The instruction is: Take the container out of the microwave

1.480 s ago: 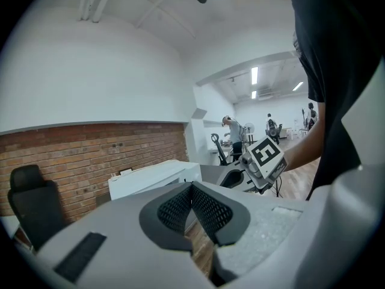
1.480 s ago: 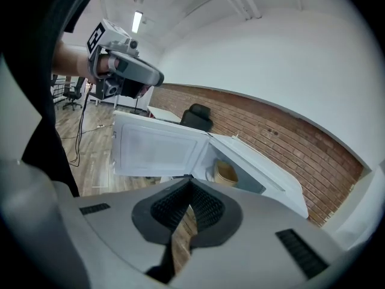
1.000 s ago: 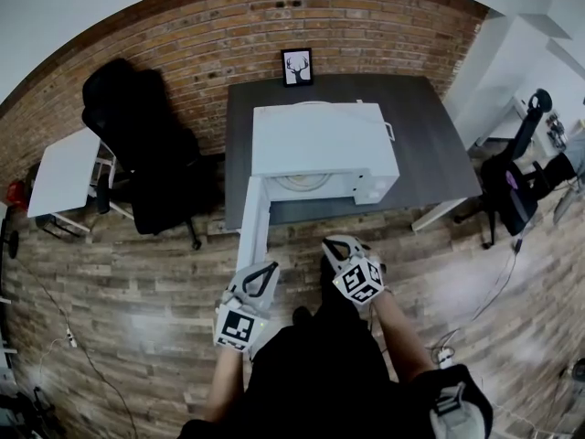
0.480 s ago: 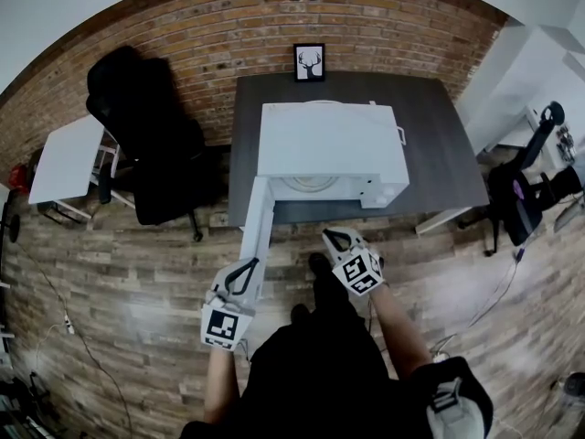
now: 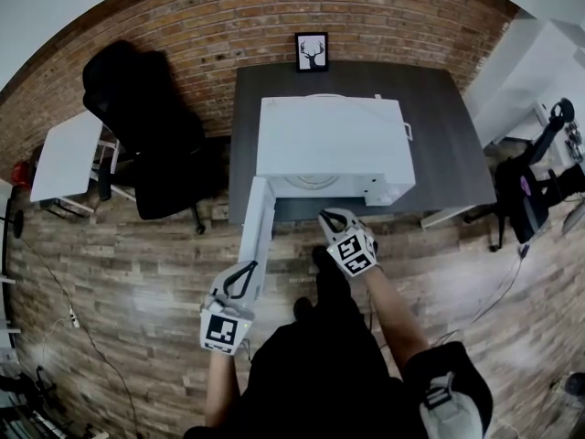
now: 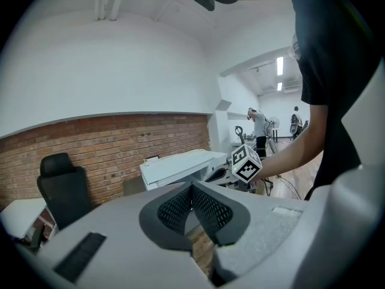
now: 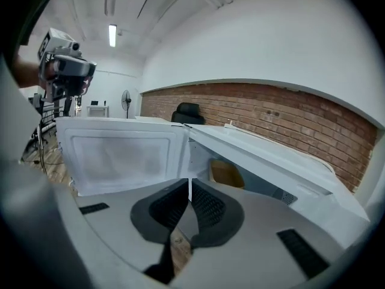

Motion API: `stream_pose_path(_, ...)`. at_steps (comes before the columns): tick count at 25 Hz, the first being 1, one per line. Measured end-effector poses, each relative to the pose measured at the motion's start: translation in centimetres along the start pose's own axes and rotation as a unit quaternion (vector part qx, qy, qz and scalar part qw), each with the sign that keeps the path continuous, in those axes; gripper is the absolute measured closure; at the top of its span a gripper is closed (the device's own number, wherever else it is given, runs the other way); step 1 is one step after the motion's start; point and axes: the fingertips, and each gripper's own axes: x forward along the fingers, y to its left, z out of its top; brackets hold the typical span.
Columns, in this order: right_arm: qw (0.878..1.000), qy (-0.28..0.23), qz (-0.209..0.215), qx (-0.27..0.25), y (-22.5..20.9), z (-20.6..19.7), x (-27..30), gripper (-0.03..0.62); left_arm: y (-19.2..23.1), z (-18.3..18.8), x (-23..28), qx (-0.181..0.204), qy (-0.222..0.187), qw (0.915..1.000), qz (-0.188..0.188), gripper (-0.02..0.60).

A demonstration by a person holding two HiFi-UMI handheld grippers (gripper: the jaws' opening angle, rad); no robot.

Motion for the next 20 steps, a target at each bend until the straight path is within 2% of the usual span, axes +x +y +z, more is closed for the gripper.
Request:
stream_pose_path(10, 0.999, 0.015, 0.002, 0.029, -1.5, -1.9, 4.3, 0.566, 1.1, -0.7, 0.1, -0.011, 0.016, 0.9997, 0.018, 0.58)
stream_pose_path(20, 1.0, 0.025, -0.009, 0.004, -3.1, -3.1, 8.4, 0.52, 1.2, -1.2, 0.4, -0.011, 0.034, 0.999, 0.027, 0.58)
